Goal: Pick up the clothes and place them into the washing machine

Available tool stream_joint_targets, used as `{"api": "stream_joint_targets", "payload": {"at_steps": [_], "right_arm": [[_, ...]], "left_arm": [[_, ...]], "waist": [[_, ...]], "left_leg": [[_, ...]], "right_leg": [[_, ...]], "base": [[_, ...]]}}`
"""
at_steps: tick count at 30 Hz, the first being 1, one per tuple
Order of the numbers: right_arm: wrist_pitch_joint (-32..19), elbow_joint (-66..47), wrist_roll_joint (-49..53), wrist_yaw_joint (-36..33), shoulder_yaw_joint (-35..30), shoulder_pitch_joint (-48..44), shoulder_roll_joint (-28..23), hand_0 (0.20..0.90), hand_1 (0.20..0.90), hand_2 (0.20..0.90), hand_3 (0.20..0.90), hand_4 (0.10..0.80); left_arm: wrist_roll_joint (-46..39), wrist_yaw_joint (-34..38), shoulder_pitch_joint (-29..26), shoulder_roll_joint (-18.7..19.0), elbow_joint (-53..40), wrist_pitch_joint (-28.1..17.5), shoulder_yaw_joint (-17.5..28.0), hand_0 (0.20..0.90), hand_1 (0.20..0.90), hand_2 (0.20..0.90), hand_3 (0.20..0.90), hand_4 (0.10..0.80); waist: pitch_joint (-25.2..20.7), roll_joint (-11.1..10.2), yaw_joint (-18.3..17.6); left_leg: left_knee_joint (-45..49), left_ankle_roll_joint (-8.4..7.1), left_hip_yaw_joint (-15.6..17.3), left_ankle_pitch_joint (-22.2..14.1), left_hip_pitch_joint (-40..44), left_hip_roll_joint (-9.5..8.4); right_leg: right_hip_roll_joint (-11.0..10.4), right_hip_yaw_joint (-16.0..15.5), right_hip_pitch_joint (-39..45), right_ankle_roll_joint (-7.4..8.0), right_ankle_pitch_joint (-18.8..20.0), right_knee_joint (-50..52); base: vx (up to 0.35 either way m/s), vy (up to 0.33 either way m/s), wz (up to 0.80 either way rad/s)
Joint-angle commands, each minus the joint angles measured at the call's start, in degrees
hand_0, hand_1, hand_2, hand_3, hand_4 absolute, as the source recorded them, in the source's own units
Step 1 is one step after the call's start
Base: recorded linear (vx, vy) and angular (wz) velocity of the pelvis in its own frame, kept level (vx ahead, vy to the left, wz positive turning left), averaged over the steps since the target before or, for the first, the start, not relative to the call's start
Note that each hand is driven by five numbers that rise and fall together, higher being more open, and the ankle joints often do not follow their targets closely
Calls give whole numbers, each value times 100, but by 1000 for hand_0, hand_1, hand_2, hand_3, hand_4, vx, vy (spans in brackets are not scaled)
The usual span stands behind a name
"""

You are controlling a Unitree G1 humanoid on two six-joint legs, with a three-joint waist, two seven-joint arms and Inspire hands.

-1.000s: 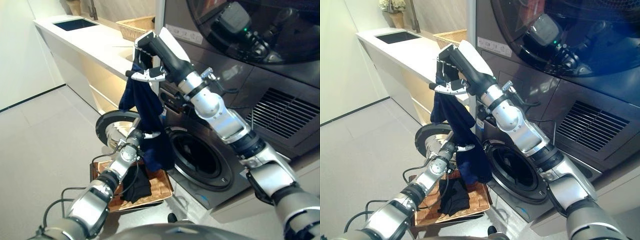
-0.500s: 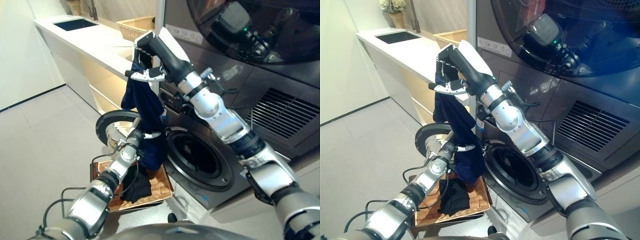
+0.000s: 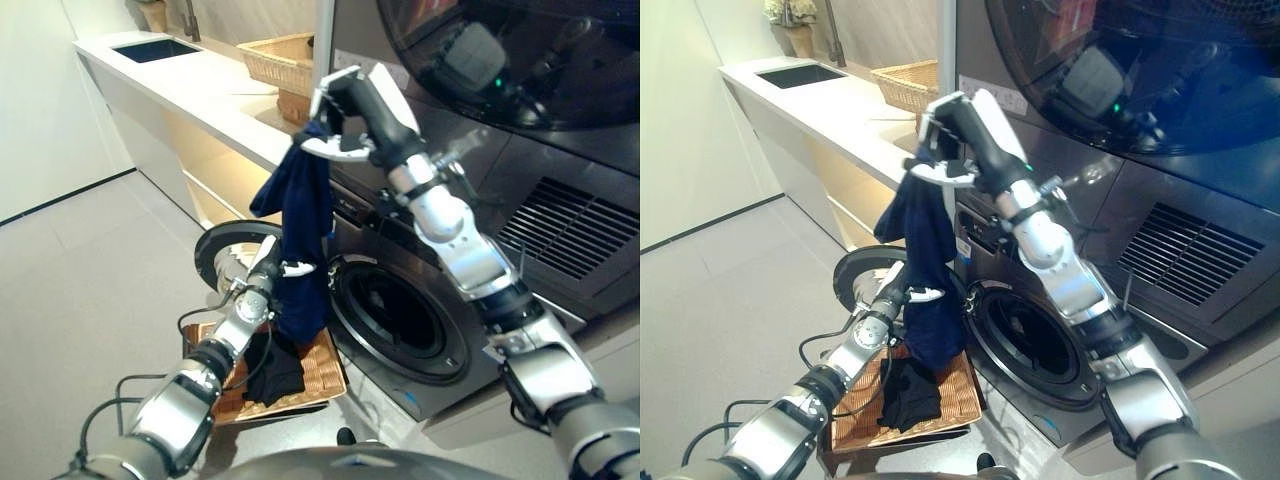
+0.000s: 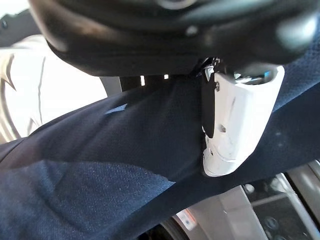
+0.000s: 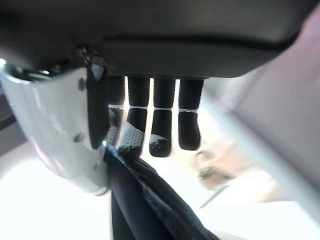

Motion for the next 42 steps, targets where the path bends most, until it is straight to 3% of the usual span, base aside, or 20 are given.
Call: {"api": "stream_joint_targets", "payload": {"at_steps": [1, 2, 3, 9, 20, 27, 34, 42], "right_arm": [[-344, -85, 12, -451, -820, -26, -49, 335, 335, 335, 335, 396], [-358, -29, 40, -512, -927, 116, -40, 826, 826, 826, 826, 747], [-360, -33, 40, -512, -932, 127, -38, 900, 900, 900, 900, 800], [-320, 379, -10, -583, -1355, 983, -32, 900, 900, 900, 900, 800], [98, 1070, -1167, -278, -1597, 1766, -474, 900, 900, 900, 900, 800], [-39, 923, -1136, 35, -1630, 2075, -513, 900, 900, 900, 900, 800], [-274, 758, -481, 605, -1389, 2271, -483, 900, 900, 900, 900, 800], [-265, 1029, -199, 701, -1234, 2294, -349, 900, 900, 900, 900, 800]], "left_arm": [[156, 130, -1078, 66, 176, -406, 214, 200, 200, 200, 200, 300], [170, 137, -1067, 106, 170, -405, 235, 200, 200, 200, 200, 300], [170, 137, -1062, 106, 168, -405, 229, 200, 200, 200, 200, 300], [285, 109, -1035, 356, 138, -408, 387, 200, 200, 200, 200, 300], [507, -51, -975, 773, -182, -381, 631, 200, 200, 200, 200, 300], [547, -80, -964, 915, -256, -395, 755, 200, 200, 200, 200, 300], [508, -106, -1002, 1007, -276, -443, 795, 200, 200, 200, 200, 300], [643, -103, -1077, 1132, -310, -441, 729, 200, 200, 200, 200, 300]], "waist": [[-506, 170, 212], [-502, 177, 207], [-505, 174, 209], [-493, 201, 187], [-477, 197, 199], [-464, 199, 185], [-451, 180, 184], [-455, 178, 194]], "left_leg": [[84, -261, -425, -197, -79, -58], [79, -260, -426, -197, -77, -62], [78, -259, -427, -197, -76, -62], [85, -262, -440, -200, -86, -71], [93, -263, -477, -217, -87, -80], [99, -268, -474, -212, -88, -76], [108, -288, -474, -193, -100, -68], [106, -294, -474, -186, -108, -69]], "right_leg": [[61, -104, -4, 140, -563, 766], [58, -116, -4, 143, -564, 765], [58, -117, -2, 143, -565, 764], [52, -135, -4, 153, -569, 767], [52, -159, 11, 157, -588, 759], [49, -151, 14, 161, -590, 756], [52, -159, -1, 163, -580, 755], [52, -174, 0, 164, -580, 747]], "base": [[0, 0, 0], [0, 0, 0], [0, 0, 0], [0, 0, 0], [0, 0, 0], [0, 0, 0], [0, 0, 0], [0, 0, 0]]}}
